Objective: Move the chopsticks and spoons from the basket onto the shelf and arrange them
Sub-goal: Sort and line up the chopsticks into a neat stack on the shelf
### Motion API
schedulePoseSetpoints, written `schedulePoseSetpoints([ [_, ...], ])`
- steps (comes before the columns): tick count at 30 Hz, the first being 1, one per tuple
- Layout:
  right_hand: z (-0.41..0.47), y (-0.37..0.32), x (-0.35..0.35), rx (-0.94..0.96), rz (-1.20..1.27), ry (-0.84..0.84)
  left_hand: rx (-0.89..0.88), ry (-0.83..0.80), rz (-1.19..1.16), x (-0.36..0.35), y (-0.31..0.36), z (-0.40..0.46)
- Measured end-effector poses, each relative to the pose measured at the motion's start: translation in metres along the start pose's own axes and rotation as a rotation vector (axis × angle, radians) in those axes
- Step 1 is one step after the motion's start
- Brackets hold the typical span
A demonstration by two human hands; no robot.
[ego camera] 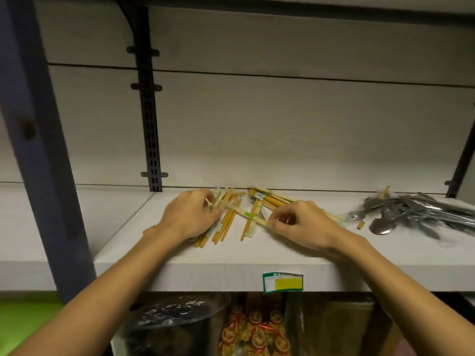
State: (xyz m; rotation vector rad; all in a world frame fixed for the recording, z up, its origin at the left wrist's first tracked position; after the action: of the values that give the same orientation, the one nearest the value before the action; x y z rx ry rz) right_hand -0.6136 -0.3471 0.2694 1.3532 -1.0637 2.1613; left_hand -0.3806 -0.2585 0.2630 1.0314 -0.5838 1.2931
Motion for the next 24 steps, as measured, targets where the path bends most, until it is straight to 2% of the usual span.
schedulePoseSetpoints([
  [5,0.019,-0.003,0.001,0.035,0.048,-0.006,-0.036,0.031,0.006,-0.004,0.004,0.018],
  [9,0.038,0.008,0.003,0.019,-0.107,-0.034,-0.080,-0.125,0.042,-0.011,0.006,0.032],
  [12,0.050,0.015,0.004,0.008,-0.178,-0.037,-0.073,-0.079,0.047,-0.016,0.005,0.039],
  [19,0.063,0.016,-0.006,0.067,-0.229,-0.029,-0.022,0.216,-0.312,-0.003,0.011,0.059],
  [21,0.062,0.020,-0.009,0.067,-0.215,-0.005,0.057,0.217,-0.494,-0.001,0.015,0.064],
  [24,0.059,0.027,-0.006,0.061,-0.219,0.010,0.208,0.114,-0.742,-0.006,0.021,0.067],
])
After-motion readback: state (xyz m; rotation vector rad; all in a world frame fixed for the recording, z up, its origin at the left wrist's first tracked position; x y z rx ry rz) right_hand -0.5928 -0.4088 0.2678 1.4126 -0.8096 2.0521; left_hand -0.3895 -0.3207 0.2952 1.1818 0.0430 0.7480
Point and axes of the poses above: each hand's wrist, its own z-axis towards the middle knuckle, its own x-axis out of the back of the hand, y = z × x, the point moved 1 cm from there along z, towards the middle knuckle, and after that the axes turned 10 degrees about -x, right-handed, at the moved point
